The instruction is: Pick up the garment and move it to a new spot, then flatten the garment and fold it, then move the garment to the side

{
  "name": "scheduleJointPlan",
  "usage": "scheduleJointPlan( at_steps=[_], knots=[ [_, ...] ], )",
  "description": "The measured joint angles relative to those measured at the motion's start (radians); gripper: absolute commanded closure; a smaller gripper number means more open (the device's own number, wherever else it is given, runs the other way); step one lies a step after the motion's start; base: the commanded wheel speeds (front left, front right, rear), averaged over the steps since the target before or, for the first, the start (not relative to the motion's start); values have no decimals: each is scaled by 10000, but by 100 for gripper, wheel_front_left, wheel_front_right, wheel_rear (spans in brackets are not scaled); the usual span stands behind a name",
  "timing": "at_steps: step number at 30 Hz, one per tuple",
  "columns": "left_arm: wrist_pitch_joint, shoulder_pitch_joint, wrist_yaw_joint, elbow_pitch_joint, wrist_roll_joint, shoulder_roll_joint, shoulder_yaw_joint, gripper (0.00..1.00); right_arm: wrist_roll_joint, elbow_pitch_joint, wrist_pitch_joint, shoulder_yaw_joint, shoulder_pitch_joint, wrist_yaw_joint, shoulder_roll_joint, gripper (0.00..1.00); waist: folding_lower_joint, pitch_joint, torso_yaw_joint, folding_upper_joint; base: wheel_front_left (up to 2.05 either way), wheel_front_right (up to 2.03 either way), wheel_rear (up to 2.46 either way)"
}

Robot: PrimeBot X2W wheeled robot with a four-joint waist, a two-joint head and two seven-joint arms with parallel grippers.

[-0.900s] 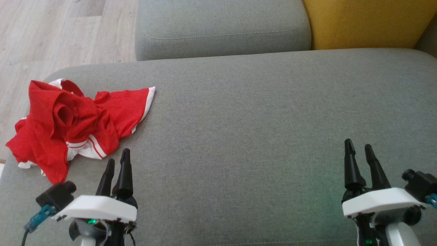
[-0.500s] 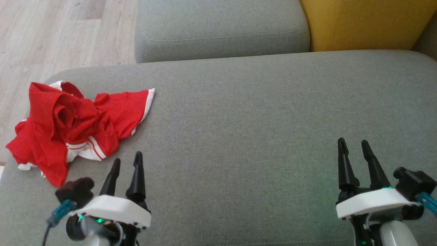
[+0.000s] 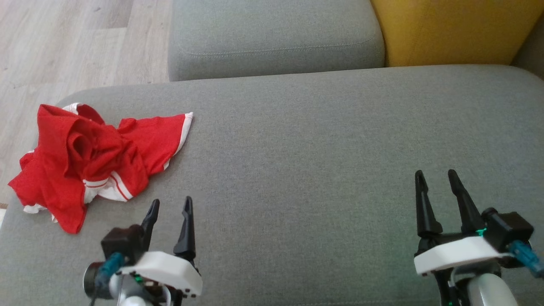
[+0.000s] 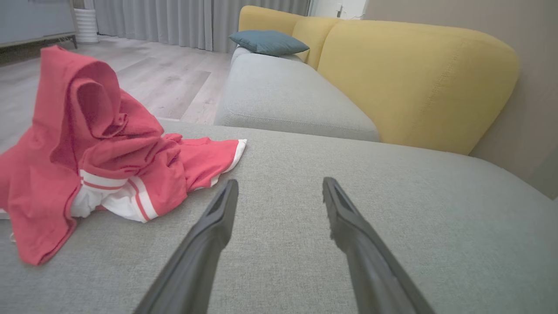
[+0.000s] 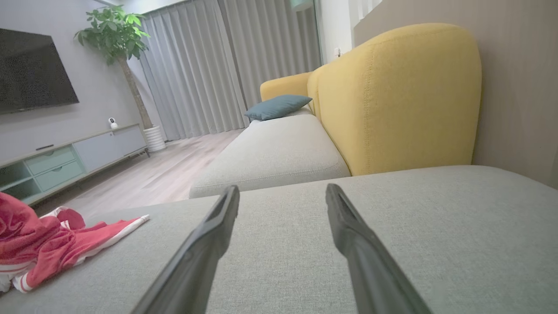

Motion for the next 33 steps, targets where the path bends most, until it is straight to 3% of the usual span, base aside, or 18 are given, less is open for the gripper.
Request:
scheduleJointPlan(
  at_steps=[10,20,26,33],
  knots=[
    [-316,-97,504,-113,988,489,-823,0,-1154,-90,-276,163,171,0,-2,0,0,-72,11,0,0,0,0],
    [-591,-41,819,-637,1091,309,-428,0,-966,-259,-558,192,174,0,-4,0,0,-161,62,0,0,0,0],
    [-767,329,426,-790,1162,-153,378,0,-803,-151,-717,-38,187,0,-8,0,0,-196,89,0,0,0,0],
    [-965,612,-320,-268,2378,-339,571,0,-1208,84,-926,-69,203,0,-8,0,0,-252,82,0,0,0,0]
  ],
)
